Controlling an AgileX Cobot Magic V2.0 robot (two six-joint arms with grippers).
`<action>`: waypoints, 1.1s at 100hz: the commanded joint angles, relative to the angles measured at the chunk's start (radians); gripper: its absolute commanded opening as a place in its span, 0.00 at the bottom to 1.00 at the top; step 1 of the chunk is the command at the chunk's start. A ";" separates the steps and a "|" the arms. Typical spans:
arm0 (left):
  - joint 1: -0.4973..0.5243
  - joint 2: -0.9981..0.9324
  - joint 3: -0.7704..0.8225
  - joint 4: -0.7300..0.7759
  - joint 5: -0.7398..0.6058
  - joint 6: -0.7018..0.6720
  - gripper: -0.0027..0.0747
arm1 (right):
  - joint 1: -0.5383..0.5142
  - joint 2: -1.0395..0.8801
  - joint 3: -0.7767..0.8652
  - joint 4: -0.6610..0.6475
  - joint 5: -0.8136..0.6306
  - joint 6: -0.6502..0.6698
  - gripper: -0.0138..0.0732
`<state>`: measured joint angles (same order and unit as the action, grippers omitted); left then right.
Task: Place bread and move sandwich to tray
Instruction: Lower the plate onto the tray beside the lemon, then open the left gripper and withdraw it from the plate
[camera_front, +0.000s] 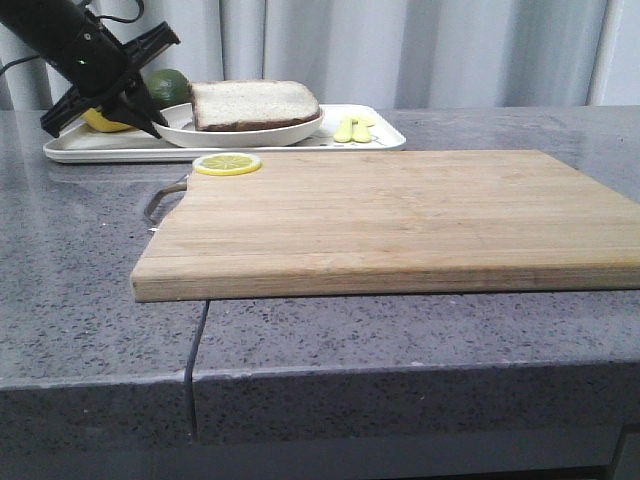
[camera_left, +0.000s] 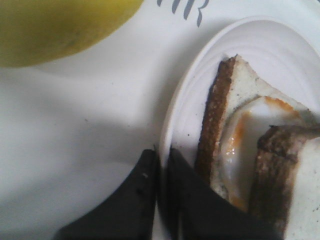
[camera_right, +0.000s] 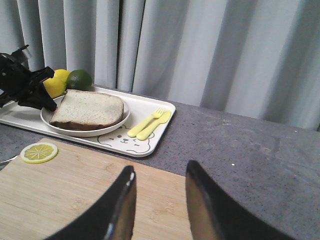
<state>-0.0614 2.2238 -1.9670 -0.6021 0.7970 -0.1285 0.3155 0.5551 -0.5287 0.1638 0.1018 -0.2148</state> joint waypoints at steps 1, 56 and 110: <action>-0.007 -0.070 -0.039 -0.036 -0.040 -0.012 0.01 | -0.007 -0.001 -0.025 0.003 -0.070 -0.008 0.47; 0.002 -0.070 -0.043 -0.029 -0.001 -0.012 0.43 | -0.007 -0.001 -0.025 0.003 -0.070 -0.008 0.47; 0.014 -0.072 -0.371 0.233 0.360 -0.014 0.43 | -0.007 -0.001 -0.025 0.003 -0.077 -0.008 0.47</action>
<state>-0.0568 2.2238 -2.2455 -0.4129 1.0918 -0.1343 0.3155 0.5551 -0.5287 0.1638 0.1018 -0.2148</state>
